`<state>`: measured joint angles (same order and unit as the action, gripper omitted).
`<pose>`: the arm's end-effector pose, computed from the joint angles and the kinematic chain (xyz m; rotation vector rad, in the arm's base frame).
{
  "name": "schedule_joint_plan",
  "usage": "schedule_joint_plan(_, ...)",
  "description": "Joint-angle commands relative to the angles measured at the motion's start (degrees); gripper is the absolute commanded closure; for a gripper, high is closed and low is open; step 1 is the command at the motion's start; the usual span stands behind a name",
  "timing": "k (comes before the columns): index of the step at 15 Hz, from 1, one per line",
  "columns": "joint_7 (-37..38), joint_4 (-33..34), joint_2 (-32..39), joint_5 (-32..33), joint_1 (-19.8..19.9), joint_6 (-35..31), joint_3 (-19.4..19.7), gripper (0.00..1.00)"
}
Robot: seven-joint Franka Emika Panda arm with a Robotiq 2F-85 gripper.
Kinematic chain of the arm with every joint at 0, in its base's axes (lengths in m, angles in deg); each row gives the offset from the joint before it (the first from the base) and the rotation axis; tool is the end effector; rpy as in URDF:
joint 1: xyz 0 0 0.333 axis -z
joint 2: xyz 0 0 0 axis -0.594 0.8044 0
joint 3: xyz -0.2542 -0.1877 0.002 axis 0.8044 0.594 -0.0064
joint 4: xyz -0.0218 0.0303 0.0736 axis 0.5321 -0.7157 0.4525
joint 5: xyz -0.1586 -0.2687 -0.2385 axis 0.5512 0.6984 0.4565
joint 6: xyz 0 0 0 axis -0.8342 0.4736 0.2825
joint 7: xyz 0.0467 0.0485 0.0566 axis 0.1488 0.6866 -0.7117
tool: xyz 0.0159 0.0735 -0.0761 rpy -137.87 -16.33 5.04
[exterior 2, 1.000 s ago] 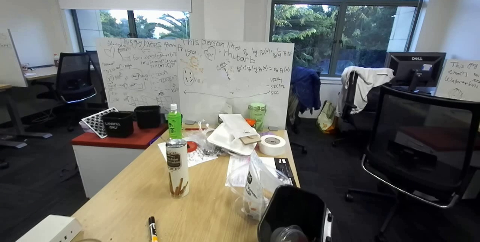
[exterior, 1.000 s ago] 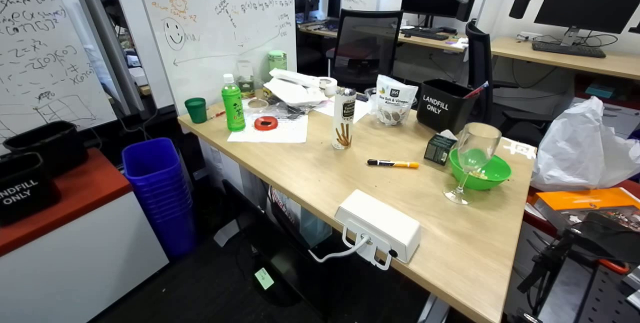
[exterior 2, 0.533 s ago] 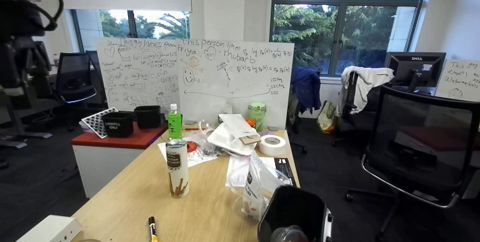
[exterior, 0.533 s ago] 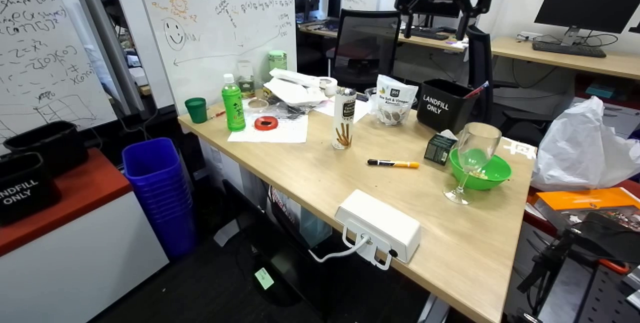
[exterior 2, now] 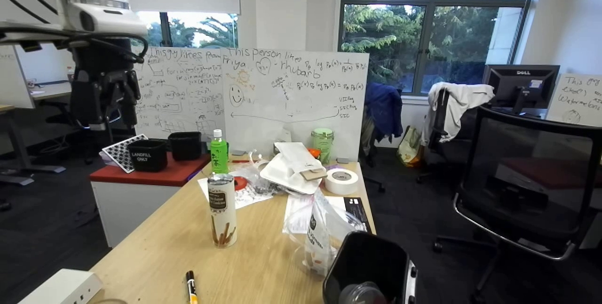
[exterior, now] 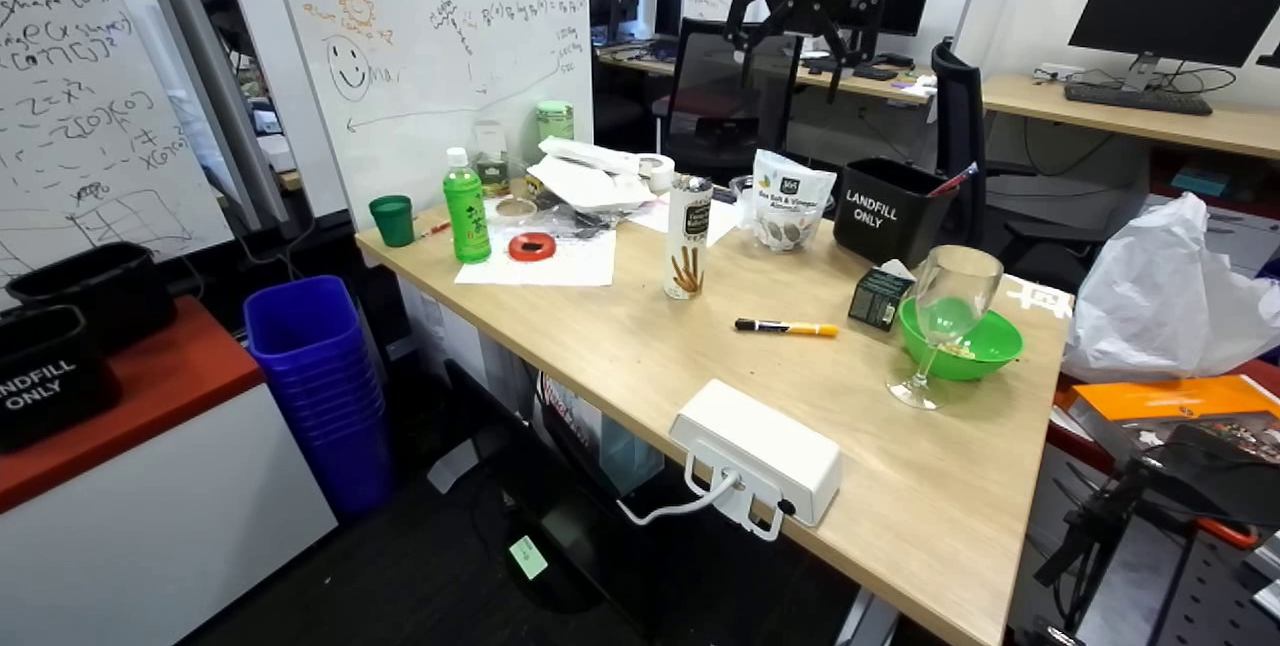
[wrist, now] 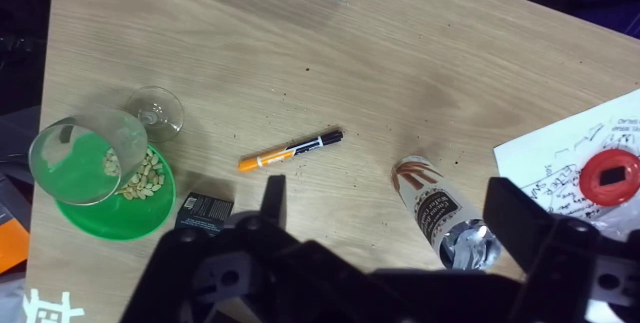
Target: Pick up the white cylindrical can and move it to the right.
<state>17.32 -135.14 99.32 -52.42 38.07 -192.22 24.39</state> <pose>0.6115 0.0116 0.4492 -2.6505 1.5480 -0.0059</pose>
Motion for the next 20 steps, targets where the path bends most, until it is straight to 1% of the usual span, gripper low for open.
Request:
schedule_joint_plan(1, -0.19, 0.13, -0.25, -0.26, -1.48, 0.28, 1.48, 0.00)
schedule_joint_plan(8, -0.17, 0.00, -0.63, -0.24, -1.64, 0.23, 1.55, 0.00)
schedule_joint_plan(9, -0.64, 1.02, 0.39, -1.81, -1.40, 1.13, 1.53, 0.00)
schedule_joint_plan(10, 0.37, 2.05, 1.68, -2.02, -1.42, 0.98, 1.74, 0.00)
schedule_joint_plan(12, 1.86, 3.98, 4.24, -3.00, -1.33, -0.63, 2.24, 0.00)
schedule_joint_plan(13, 3.18, 5.29, 5.68, -2.63, -1.47, -0.84, 2.66, 0.00)
schedule_joint_plan(18, 11.26, 12.71, 15.49, -1.61, -2.11, -6.39, 5.42, 0.00)
schedule_joint_plan(20, 14.00, 15.09, 18.76, -1.56, -2.25, -7.62, 6.58, 0.00)
